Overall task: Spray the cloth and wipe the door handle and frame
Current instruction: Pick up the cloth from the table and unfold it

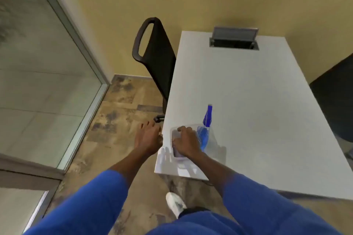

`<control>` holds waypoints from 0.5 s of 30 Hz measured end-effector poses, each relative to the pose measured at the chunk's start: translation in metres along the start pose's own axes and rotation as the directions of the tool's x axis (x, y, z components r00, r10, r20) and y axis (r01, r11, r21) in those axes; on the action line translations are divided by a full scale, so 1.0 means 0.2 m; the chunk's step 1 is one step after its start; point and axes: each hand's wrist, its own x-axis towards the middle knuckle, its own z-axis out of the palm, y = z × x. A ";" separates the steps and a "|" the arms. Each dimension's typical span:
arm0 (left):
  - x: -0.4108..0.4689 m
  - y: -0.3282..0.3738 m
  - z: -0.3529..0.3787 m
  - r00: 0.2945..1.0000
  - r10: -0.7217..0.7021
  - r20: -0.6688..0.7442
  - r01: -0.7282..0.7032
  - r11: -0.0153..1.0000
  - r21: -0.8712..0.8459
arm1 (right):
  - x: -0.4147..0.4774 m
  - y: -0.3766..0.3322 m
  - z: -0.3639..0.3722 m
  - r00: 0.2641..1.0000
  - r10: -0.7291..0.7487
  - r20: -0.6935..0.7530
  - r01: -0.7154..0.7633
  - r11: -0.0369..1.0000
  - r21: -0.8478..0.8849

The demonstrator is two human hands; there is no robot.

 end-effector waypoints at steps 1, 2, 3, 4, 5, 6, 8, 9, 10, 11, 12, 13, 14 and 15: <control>0.03 0.03 0.02 0.999 0.016 0.032 -0.016 1.000 0.006 | 0.00 0.03 0.00 1.000 0.025 0.000 -0.025 1.000 0.011; 0.06 0.06 0.03 0.998 0.033 0.046 -0.033 0.999 -0.009 | 0.01 0.06 0.01 0.999 0.034 -0.031 -0.033 0.999 0.022; 0.08 0.08 0.06 0.997 0.049 0.057 -0.048 0.999 -0.015 | 0.01 0.10 0.02 0.997 0.052 -0.050 -0.050 0.998 0.025; 0.09 0.10 0.06 0.995 0.076 0.064 -0.077 0.997 0.005 | 0.01 0.13 0.03 0.995 0.069 -0.068 -0.068 0.998 0.018; 0.11 0.12 0.08 0.991 0.106 0.077 -0.108 0.994 0.030 | 0.01 0.17 0.05 0.994 0.096 -0.058 -0.095 0.995 0.022; 0.13 0.14 0.09 0.987 0.145 0.075 -0.150 0.987 0.065 | 0.02 0.20 0.06 0.992 0.118 -0.046 -0.117 0.993 0.022; 0.17 0.16 0.10 0.969 0.237 0.067 -0.244 0.959 0.141 | 0.03 0.25 0.09 0.985 0.170 -0.022 -0.169 0.985 0.013; 0.19 0.18 0.11 0.959 0.269 0.084 -0.280 0.946 0.164 | 0.03 0.27 0.10 0.978 0.207 -0.001 -0.207 0.978 0.008; 0.21 0.20 0.12 0.948 0.301 0.104 -0.315 0.932 0.178 | 0.04 0.29 0.12 0.973 0.231 0.007 -0.231 0.973 -0.006; 0.23 0.21 0.14 0.933 0.331 0.141 -0.353 0.918 0.179 | 0.04 0.31 0.14 0.969 0.245 0.016 -0.245 0.969 -0.030; 0.25 0.23 0.15 0.917 0.357 0.176 -0.385 0.908 0.164 | 0.04 0.32 0.16 0.969 0.246 0.023 -0.245 0.968 -0.052; 0.27 0.25 0.16 0.904 0.374 0.210 -0.406 0.903 0.140 | 0.05 0.34 0.18 0.969 0.246 0.026 -0.244 0.967 -0.069; 0.29 0.26 0.18 0.893 0.386 0.233 -0.418 0.902 0.109 | 0.05 0.35 0.20 0.970 0.244 0.019 -0.242 0.967 -0.078; 0.30 0.27 0.19 0.883 0.393 0.256 -0.425 0.901 0.084 | 0.05 0.36 0.21 0.970 0.242 0.006 -0.240 0.967 -0.086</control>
